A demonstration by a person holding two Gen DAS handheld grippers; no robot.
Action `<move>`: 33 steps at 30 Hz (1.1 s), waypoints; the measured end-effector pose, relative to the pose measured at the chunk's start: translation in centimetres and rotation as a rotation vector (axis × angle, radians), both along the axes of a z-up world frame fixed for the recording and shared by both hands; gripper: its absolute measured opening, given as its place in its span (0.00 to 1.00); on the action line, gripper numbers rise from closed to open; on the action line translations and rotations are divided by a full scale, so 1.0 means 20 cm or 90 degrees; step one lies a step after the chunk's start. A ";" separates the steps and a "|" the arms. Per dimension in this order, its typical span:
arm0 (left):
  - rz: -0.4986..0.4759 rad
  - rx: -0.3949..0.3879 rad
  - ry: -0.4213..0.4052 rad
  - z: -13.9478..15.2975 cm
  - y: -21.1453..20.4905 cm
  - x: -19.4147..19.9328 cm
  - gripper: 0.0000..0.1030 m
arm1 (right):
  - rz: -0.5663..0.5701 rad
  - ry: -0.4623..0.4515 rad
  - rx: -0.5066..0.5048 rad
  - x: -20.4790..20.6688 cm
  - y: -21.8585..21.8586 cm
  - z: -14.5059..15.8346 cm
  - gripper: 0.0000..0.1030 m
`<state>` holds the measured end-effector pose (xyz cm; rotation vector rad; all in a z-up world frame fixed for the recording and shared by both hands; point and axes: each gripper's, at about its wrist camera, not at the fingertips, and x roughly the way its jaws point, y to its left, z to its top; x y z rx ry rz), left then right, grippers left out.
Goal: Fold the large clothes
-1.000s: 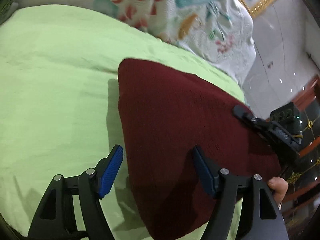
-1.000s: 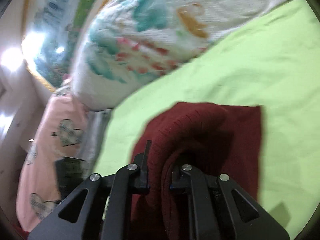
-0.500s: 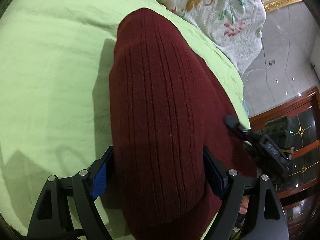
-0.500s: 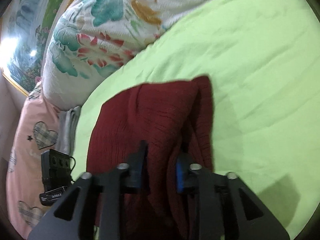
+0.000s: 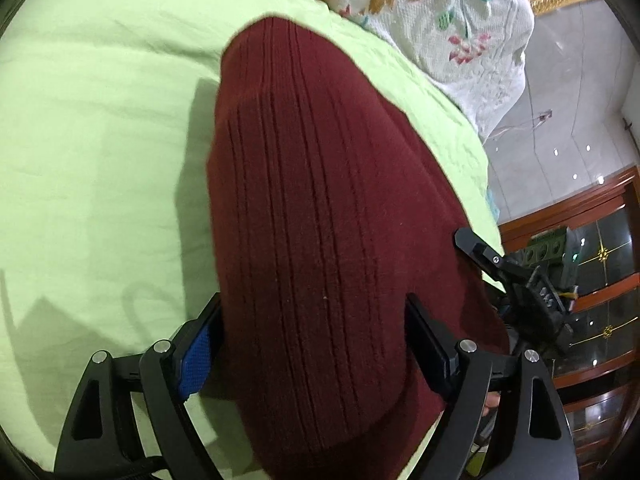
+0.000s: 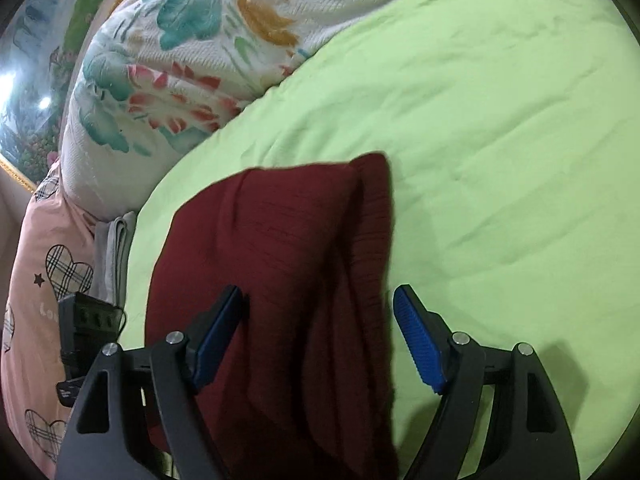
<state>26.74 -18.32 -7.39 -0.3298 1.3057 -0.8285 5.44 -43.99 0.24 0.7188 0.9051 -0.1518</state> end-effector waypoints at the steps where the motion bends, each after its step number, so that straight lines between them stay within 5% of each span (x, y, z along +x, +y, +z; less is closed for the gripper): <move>1: 0.007 -0.004 -0.007 0.01 0.03 0.01 0.82 | -0.005 -0.009 -0.012 -0.01 0.00 0.02 0.76; 7: 0.023 -0.008 -0.019 0.04 0.08 0.03 0.81 | 0.015 0.014 0.048 0.07 -0.02 -0.04 0.76; 13: 0.031 -0.026 -0.028 0.06 0.14 0.01 0.79 | -0.021 -0.042 -0.046 -0.03 0.03 0.12 0.74; 15: 0.028 -0.028 -0.028 0.06 0.15 0.01 0.79 | 0.003 -0.067 -0.050 -0.05 0.06 0.18 0.64; 18: 0.030 -0.040 -0.011 0.03 0.13 0.02 0.79 | 0.039 -0.023 -0.009 0.00 0.09 0.12 0.44; 20: 0.029 -0.042 0.009 -0.01 0.10 0.03 0.80 | 0.046 0.016 0.008 0.07 0.09 0.03 0.40; 21: 0.028 -0.034 0.010 -0.02 0.08 0.02 0.79 | 0.046 0.015 0.019 0.08 0.09 0.01 0.24; 23: 0.023 -0.011 -0.009 0.01 0.05 0.00 0.77 | 0.046 -0.001 0.075 0.09 0.08 -0.02 0.14; 29: -0.009 0.024 -0.121 0.24 -0.04 -0.12 0.72 | 0.019 -0.151 0.006 -0.12 0.07 0.28 0.12; 33: -0.029 0.096 -0.165 0.20 -0.17 -0.17 0.74 | -0.015 -0.049 0.004 -0.11 -0.02 0.08 0.12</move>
